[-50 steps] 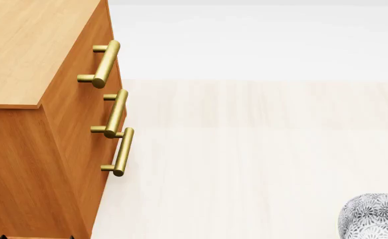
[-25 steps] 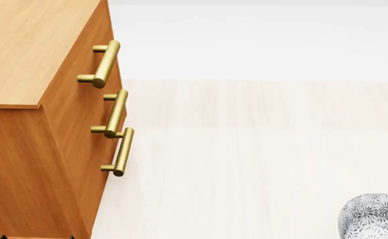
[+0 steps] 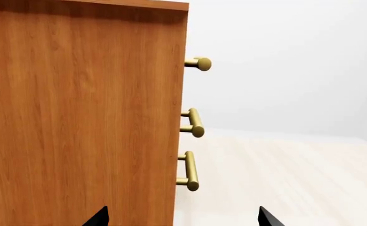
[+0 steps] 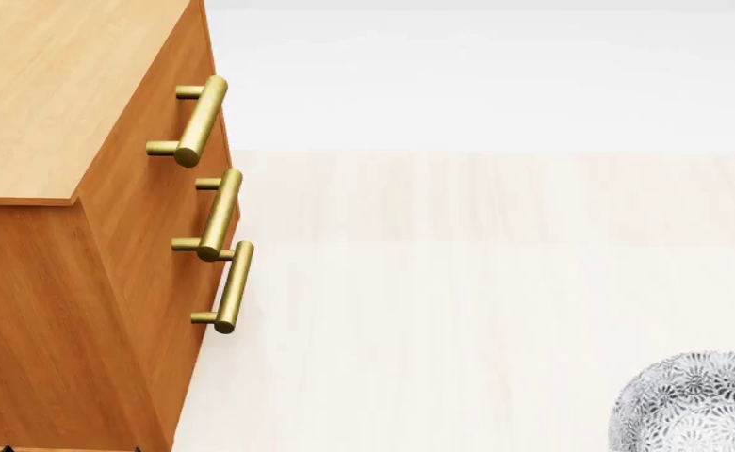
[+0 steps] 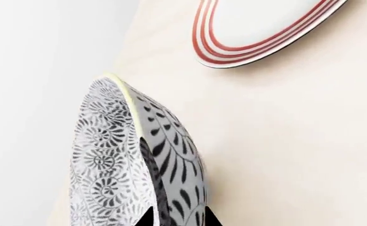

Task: Put the bowl on top of the cabinet.

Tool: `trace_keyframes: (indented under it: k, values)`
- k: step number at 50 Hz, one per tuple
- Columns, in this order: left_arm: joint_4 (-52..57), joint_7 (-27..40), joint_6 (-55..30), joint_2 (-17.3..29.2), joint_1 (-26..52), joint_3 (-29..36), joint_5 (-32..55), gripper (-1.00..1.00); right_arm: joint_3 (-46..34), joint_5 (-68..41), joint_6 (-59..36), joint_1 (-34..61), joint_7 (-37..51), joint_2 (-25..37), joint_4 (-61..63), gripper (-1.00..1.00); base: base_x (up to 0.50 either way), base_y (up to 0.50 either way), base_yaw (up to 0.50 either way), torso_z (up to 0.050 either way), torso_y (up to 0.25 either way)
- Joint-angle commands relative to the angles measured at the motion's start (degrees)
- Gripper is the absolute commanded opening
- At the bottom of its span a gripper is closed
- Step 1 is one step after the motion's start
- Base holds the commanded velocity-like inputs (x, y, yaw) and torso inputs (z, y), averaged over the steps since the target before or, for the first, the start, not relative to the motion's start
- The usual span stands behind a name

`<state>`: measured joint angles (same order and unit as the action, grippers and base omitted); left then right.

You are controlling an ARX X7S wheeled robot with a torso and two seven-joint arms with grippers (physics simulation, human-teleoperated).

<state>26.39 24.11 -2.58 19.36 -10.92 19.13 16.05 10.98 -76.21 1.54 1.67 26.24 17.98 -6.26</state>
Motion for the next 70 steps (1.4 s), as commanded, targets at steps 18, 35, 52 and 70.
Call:
trace_keyframes:
  k: [18, 35, 52, 70]
  values:
    - [-1.53, -0.34, 2.01, -0.23, 0.44, -0.64, 0.66, 1.0, -1.2, 5.75, 2.99, -1.51, -0.23, -0.37, 3.97, -1.0, 0.0, 0.0, 0.0, 0.0, 0.001]
    - [-1.31, -0.06, 2.28, 0.09, 0.16, -0.29, 0.58, 1.0, -3.54, 16.27, 8.37, -6.76, -0.48, -0.97, 14.21, -1.0, 0.0, 0.0, 0.0, 0.0, 0.0]
    - [2.67, -0.02, 0.03, 1.0, -0.43, 3.06, -2.44, 1.0, -10.23, 30.58, 7.94, -4.55, 1.14, -0.35, 16.09, -1.0, 0.0, 0.0, 0.0, 0.0, 0.001]
    - [24.13, 4.61, -17.89, 3.04, 1.0, 8.13, -8.55, 1.0, -12.51, 32.9, 2.13, -6.61, 7.73, 4.11, 30.59, -1.0, 0.0, 0.0, 0.0, 0.0, 0.001]
